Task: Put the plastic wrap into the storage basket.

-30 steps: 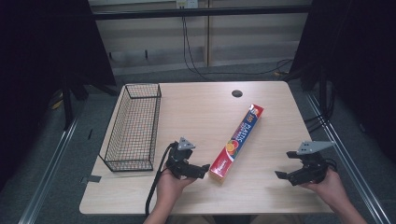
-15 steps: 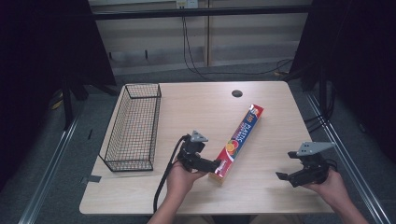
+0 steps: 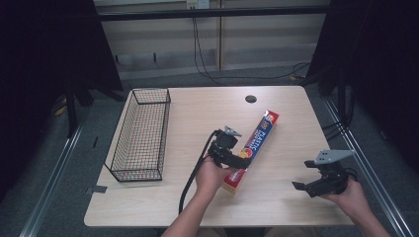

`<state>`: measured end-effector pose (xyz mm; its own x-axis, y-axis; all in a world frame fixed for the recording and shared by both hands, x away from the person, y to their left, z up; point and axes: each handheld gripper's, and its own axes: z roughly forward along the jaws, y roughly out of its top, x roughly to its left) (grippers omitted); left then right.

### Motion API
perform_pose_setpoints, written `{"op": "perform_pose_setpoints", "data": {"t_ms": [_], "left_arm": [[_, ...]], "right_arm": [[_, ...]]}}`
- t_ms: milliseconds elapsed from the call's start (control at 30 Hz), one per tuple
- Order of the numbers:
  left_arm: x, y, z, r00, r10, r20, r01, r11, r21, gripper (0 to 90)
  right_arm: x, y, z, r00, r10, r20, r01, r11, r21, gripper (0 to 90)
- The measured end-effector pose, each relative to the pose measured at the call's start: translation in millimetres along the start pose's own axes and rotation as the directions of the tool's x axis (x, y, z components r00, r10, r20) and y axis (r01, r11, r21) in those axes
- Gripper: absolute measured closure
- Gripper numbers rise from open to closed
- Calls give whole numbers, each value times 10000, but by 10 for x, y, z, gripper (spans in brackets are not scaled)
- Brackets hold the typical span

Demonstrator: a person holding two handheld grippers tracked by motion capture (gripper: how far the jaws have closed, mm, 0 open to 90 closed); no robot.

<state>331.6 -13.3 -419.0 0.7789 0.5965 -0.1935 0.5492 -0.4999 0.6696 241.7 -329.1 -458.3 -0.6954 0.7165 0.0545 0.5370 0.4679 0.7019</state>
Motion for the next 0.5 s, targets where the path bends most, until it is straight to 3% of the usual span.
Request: {"op": "perform_pose_setpoints", "data": {"t_ms": [67, 133, 500], "left_arm": [[-5, 25, 12, 10000, -16, -67, 16, 9999, 107, 192], [-23, 104, 50, 9999, 6, -149, 2, 9987, 505, 197], [-83, 297, 209, 9997, -185, -133, 194, 9973, 706, 214]], "right_arm": [[2, 2, 4, 10000, -8, -80, 8, 10000, -7, 69], [9, 10, 5, 10000, -30, -84, 30, 10000, -39, 69], [6, 12, 13, 10000, -56, -46, 56, 9999, -92, 61]]}}
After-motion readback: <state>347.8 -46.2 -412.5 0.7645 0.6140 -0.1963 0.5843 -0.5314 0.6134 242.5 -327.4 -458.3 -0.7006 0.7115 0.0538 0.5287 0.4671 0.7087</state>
